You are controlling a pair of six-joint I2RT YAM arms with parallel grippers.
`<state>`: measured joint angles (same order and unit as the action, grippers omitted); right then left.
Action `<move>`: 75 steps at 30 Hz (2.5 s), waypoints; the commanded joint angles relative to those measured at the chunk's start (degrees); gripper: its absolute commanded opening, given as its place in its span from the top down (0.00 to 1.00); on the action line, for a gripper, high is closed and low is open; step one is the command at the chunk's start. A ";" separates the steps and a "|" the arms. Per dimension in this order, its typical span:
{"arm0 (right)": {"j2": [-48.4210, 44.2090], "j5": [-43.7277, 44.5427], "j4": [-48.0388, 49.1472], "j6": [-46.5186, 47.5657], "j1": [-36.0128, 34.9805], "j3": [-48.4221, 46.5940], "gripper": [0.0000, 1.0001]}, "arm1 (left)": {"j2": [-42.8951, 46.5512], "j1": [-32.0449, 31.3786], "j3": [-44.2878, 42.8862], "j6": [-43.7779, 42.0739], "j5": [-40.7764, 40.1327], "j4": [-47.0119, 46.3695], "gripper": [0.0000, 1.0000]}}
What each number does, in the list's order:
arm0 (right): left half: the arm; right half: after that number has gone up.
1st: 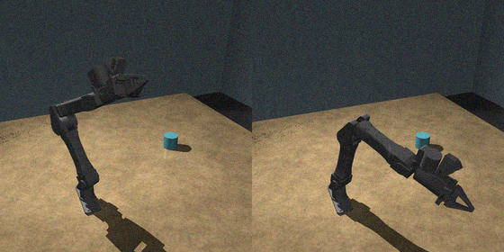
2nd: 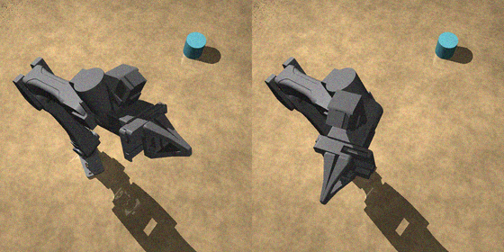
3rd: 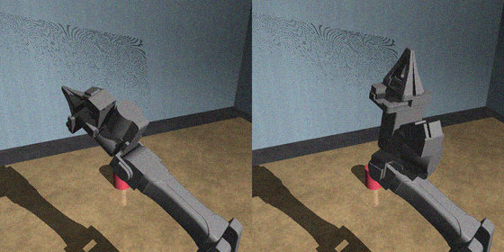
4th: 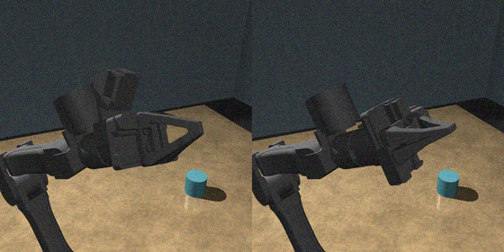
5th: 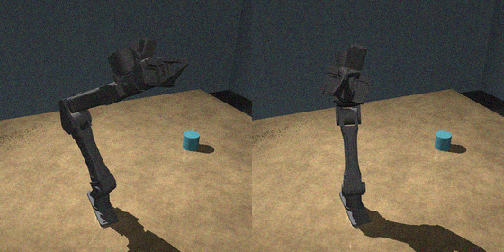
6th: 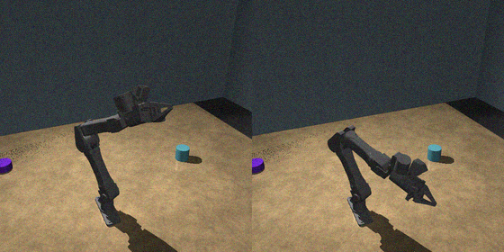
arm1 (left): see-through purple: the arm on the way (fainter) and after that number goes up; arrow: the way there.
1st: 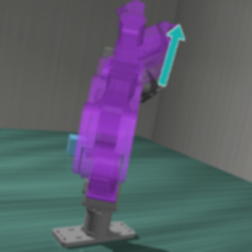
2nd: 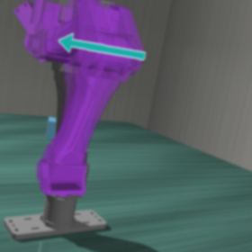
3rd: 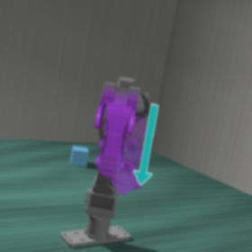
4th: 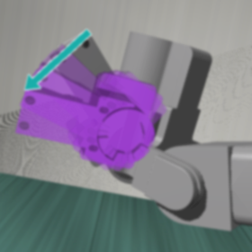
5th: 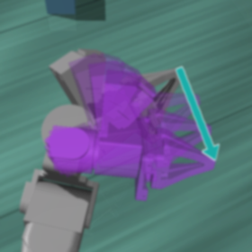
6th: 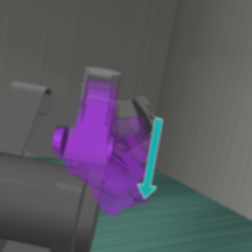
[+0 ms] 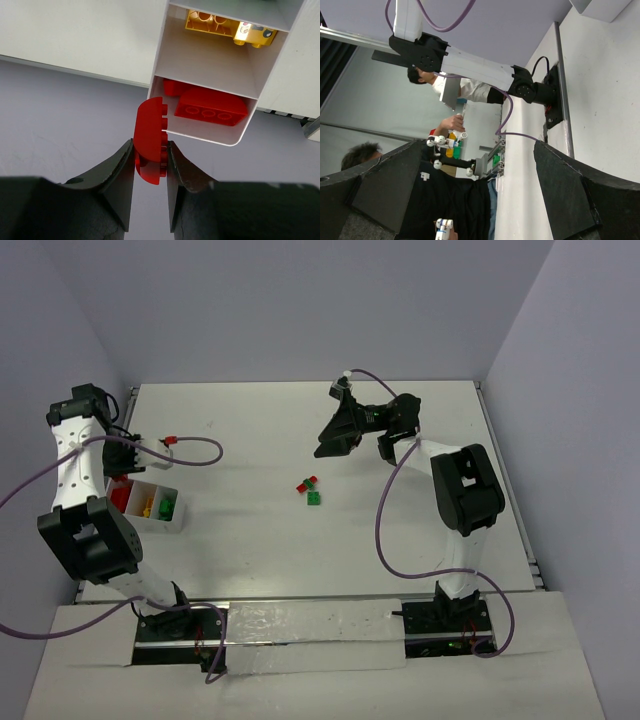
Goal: Sort the legos into containers by color
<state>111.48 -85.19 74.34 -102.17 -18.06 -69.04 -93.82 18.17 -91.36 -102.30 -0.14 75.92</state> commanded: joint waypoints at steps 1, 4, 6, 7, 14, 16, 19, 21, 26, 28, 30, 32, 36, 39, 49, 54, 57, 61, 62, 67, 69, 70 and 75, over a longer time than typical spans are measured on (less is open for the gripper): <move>0.39 -0.24 0.65 1.42 0.29 -2.33 0.00 | -0.22 0.37 1.10 -1.43 1.30 2.36 0.98; 0.41 -0.33 0.54 1.53 0.31 -2.33 0.00 | -0.15 0.28 1.72 -1.53 1.12 1.96 0.97; 0.31 -0.33 0.35 1.63 0.31 -2.31 0.00 | -0.31 0.37 1.90 -1.68 1.22 1.81 0.97; 0.22 -0.33 0.27 1.73 0.31 -2.16 0.00 | -0.31 0.37 2.08 -1.72 1.40 1.36 0.96; -0.03 -0.50 -0.34 2.32 0.31 -1.89 0.00 | -0.14 0.37 3.63 -2.73 1.29 -0.67 0.93; -0.03 -0.42 -0.43 2.32 0.23 -1.89 0.00 | -0.22 0.37 3.81 -2.73 1.11 -0.77 0.93; 0.14 -0.42 -0.56 2.36 0.31 -2.02 0.00 | -0.48 0.28 4.03 -2.65 0.85 -1.28 0.92; 0.14 -0.42 -0.60 2.41 0.31 -2.06 0.00 | -0.49 0.37 4.08 -2.64 0.85 -1.47 0.89; 0.14 -0.42 -0.69 2.49 0.31 -1.98 0.00 | -0.75 0.37 4.42 -2.30 0.68 -2.76 0.79; 0.06 -0.42 -0.77 2.50 0.31 -1.98 0.00 | -0.84 0.37 4.52 -2.12 0.41 -3.47 0.81; 0.06 -0.49 -0.71 2.50 0.31 -1.98 0.00 | -1.24 0.37 4.04 -1.96 0.48 -3.69 0.85; 0.01 -0.46 -0.78 2.54 0.27 -1.85 0.00 | -1.49 0.33 3.08 -1.81 0.71 -3.71 0.85; -0.03 -0.51 -0.87 2.59 0.23 -1.76 0.00 | -1.80 0.37 2.53 -1.89 1.06 -4.08 0.83; -0.12 -0.51 -0.92 2.67 0.22 -1.75 0.00 | -1.72 0.34 3.28 -1.94 0.91 -4.93 0.76; 0.23 -0.59 -1.04 2.67 0.22 -1.97 0.00 | -1.53 0.37 3.59 -2.03 0.67 -5.79 0.47; 0.14 -0.59 -1.13 2.76 0.16 -1.98 0.00 | -1.37 0.31 3.31 -1.92 0.47 -5.98 0.38; 0.03 -0.68 -1.11 2.76 0.16 -1.98 0.00 | -0.82 0.37 2.74 -2.13 0.99 -5.88 0.36; -0.18 -0.62 -1.04 2.76 0.22 -2.07 0.00 | 0.49 0.22 1.01 -2.73 1.85 -5.25 0.34; -0.21 -0.59 -0.99 2.76 0.22 -2.12 0.00 | 0.92 0.20 0.26 -2.98 2.05 -5.15 0.32; -0.42 -0.51 -0.95 2.93 0.22 -2.32 0.00 | 3.53 -0.06 -4.36 -2.81 3.37 -6.78 0.26; -0.58 -0.48 -0.93 3.05 0.22 -2.44 0.00 | 4.28 -0.31 -5.53 -2.49 3.53 -7.28 0.21; -0.67 -0.42 -0.87 3.16 0.22 -2.53 0.00 | 4.93 -0.64 -6.47 -2.02 3.70 -7.90 0.14; -0.63 0.05 -1.37 4.29 0.50 -2.68 0.00 | 9.93 -4.22 -10.41 6.83 9.41 -12.21 0.01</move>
<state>111.79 -85.23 72.40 -99.92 -17.97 -69.12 -88.91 16.59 -97.50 -101.89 2.55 67.20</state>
